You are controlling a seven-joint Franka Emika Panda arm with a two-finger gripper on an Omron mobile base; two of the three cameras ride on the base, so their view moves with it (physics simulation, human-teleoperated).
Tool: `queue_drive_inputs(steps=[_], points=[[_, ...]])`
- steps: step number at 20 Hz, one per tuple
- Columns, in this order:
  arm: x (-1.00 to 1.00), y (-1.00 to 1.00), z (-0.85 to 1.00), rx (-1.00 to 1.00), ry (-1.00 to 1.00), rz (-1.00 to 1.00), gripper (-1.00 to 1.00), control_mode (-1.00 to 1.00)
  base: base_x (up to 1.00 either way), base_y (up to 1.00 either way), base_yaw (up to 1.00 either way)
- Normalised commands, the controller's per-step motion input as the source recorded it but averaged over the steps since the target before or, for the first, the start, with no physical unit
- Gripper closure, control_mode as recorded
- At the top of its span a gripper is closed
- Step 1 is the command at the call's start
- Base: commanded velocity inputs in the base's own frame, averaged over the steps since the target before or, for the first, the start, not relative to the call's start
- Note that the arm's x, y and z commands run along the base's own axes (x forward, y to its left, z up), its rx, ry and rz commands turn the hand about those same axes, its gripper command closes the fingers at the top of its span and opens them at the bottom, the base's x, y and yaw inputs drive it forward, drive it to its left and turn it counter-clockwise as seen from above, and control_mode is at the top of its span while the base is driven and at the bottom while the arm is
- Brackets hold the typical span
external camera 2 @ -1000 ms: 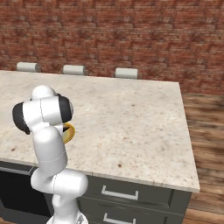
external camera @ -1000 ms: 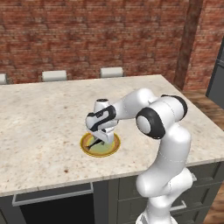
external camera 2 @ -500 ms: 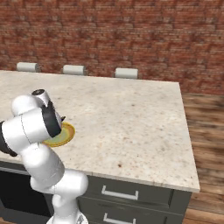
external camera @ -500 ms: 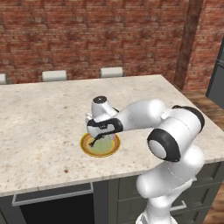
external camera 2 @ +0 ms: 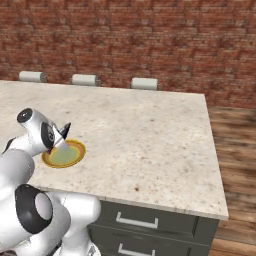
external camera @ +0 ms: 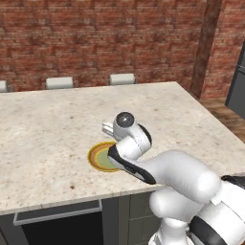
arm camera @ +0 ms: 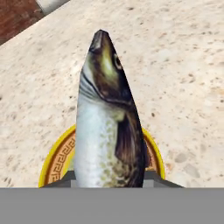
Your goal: Place the fish on the rack of the oven, and slide the rack back inside. Close the oven door.
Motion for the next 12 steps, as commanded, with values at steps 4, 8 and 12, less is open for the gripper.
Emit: queue_drive_inputs(steps=[4, 8, 12], points=[[-0.8, -0.46, 0.8, 0.0, -0.07, 0.01, 1.0, -1.0, 0.0, 0.0, 0.0], [-0.7, -0.44, 0.86, 0.0, -0.07, 0.03, 1.0, -1.0, 0.0, 0.0, 0.0], [-0.66, -0.55, 0.89, 0.0, -0.08, 0.03, 1.0, -1.0, 0.0, 0.0, 0.0]])
